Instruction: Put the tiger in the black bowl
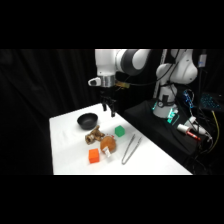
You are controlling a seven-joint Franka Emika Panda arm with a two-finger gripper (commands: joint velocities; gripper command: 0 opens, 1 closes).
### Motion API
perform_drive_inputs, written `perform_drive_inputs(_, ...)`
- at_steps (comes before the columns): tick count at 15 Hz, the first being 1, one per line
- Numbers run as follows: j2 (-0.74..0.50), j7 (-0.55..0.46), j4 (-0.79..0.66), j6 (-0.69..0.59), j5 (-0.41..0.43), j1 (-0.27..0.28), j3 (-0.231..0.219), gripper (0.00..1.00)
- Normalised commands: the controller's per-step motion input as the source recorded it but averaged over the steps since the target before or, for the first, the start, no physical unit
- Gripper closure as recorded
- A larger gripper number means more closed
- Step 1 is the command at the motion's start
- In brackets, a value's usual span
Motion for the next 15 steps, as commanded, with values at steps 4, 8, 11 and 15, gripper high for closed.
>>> perform_drive_inputs(4,0.08,0.05,0.08,0.07,-0.03,-0.036,0.005,0.0)
perform_drive_inputs(8,0.23,0.09,0.27,0.15,-0.137,-0.061,-0.023,0.0)
perform_drive_inputs(11,0.3,0.12,0.33,0.13,-0.2,-0.042,-0.02,0.0)
perform_drive_inputs(15,0.35,0.15,0.33,0.16,-0.217,-0.001,-0.011,0.0)
